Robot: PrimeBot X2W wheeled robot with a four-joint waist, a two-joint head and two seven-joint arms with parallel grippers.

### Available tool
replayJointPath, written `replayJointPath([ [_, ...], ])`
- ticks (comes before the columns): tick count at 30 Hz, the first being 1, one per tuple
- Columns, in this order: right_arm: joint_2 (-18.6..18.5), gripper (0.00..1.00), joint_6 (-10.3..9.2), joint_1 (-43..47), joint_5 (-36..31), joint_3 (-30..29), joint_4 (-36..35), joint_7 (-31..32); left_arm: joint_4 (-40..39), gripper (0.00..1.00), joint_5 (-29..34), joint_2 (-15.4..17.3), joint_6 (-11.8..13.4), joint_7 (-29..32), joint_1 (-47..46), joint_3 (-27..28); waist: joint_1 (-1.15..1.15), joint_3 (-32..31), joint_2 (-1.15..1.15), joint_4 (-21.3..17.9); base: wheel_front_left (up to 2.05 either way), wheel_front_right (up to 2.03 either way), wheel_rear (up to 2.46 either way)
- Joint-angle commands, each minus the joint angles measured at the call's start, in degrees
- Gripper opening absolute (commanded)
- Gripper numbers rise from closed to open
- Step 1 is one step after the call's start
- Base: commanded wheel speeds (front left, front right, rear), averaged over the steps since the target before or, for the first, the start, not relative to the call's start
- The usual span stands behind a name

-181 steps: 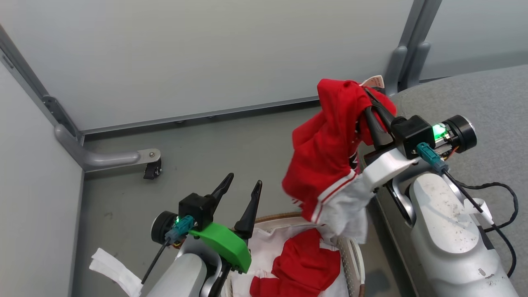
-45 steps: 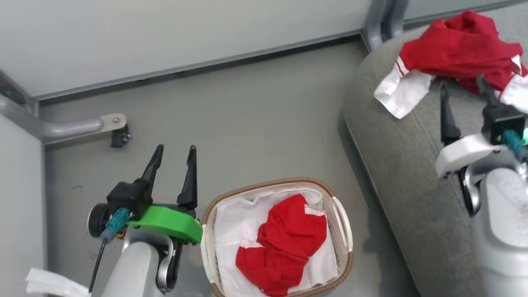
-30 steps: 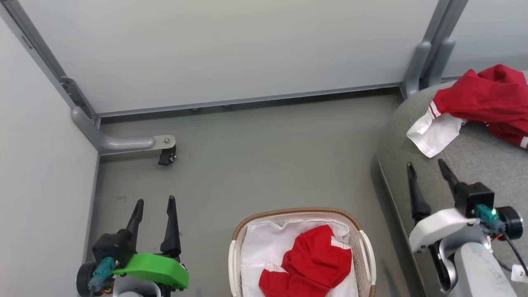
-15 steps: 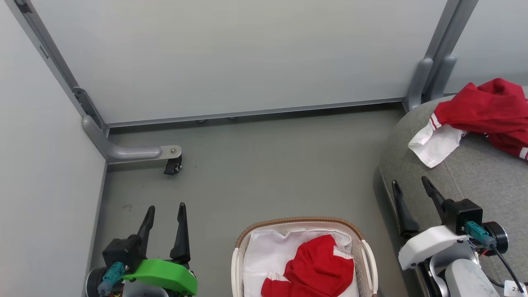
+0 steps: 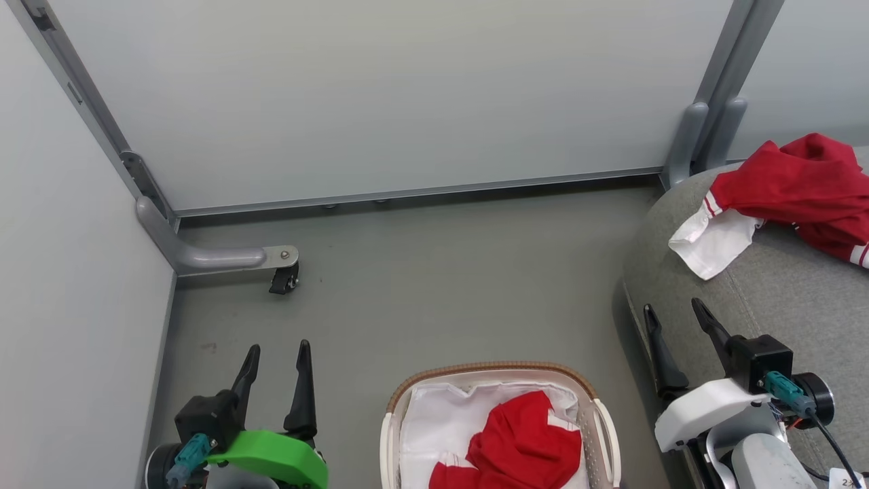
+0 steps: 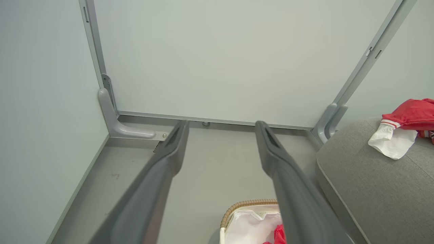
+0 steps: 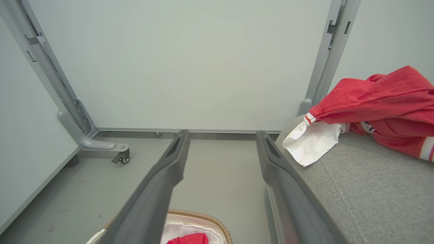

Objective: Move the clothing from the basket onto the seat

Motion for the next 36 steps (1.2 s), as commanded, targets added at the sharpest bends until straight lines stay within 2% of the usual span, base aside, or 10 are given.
replayJointPath([
  [1, -0.20, 1.00, -0.08, 0.66, 0.54, 0.02, -0.17, -0.28, 0.25, 1.00, 0.26, 0.10, -0.21, 0.03, 0.28, 0.06, 0.00, -0.03, 0.00, -0.01, 0.00, 0.00, 0.00],
  [20, -0.20, 1.00, -0.08, -0.41, -0.63, -1.17, -1.08, -0.28, 0.54, 1.00, 0.50, 0.10, -0.77, 0.03, -2.05, -1.89, 0.00, 1.33, 0.00, -1.00, 0.00, 0.00, 0.00],
  [28, -0.21, 1.00, -0.08, -3.38, -2.56, -4.08, -4.09, -0.28, 5.48, 1.00, 1.94, 0.11, -2.26, 0.04, -11.16, -11.43, 0.00, 7.81, 0.00, -3.26, 0.00, 0.00, 0.00],
  [36, -0.18, 1.00, -0.08, -8.97, -3.36, -4.88, -7.77, -0.28, 14.93, 1.00, 0.26, 0.20, -2.39, 0.03, -22.04, -21.39, 0.00, 18.93, 0.00, -8.46, 0.00, 0.00, 0.00],
])
